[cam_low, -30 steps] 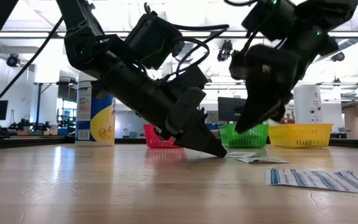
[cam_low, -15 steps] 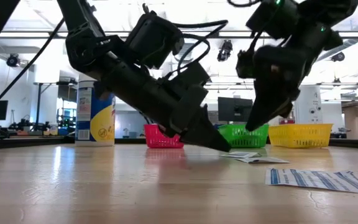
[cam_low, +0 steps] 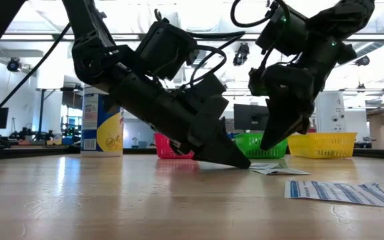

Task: Pick & Place First Aid Supplies
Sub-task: Put the alcohol pad in the green bin

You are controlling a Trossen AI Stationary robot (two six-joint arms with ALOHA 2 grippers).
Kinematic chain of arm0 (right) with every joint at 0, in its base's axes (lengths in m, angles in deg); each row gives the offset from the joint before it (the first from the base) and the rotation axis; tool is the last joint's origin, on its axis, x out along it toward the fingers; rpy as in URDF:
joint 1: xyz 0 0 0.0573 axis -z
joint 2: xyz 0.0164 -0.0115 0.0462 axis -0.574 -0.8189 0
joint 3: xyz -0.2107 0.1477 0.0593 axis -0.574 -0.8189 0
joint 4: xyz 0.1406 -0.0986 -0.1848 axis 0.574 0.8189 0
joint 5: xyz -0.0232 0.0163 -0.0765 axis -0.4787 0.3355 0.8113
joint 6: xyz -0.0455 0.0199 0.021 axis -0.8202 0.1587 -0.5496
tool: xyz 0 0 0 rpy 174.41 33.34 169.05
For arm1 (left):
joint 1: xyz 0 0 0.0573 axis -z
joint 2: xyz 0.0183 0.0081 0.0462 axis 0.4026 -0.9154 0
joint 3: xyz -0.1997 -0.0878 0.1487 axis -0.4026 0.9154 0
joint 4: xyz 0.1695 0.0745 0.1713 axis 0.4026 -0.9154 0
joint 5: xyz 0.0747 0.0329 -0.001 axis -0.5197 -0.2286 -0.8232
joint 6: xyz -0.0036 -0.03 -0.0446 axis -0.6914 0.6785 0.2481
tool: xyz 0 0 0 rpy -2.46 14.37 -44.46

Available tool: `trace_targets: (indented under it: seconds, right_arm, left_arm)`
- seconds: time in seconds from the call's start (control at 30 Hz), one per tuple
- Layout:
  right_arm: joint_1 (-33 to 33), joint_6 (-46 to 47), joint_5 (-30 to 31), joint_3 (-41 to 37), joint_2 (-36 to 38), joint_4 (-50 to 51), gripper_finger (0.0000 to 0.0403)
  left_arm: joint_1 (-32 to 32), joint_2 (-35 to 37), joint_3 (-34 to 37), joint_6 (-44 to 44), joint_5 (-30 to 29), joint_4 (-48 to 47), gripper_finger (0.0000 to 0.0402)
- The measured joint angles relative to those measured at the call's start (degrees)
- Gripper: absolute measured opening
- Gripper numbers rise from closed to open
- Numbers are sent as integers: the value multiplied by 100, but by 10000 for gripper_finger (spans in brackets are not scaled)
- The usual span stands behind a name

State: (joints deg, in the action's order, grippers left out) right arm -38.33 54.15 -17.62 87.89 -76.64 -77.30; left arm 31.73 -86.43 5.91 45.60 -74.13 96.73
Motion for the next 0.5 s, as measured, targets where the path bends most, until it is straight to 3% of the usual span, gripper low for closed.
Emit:
trace_targets:
  seconds: [0.5]
  right_arm:
    - [34,-219,-131,222,26,69,9]
  left_arm:
    - [-4,-11,28,60,75,-51,94]
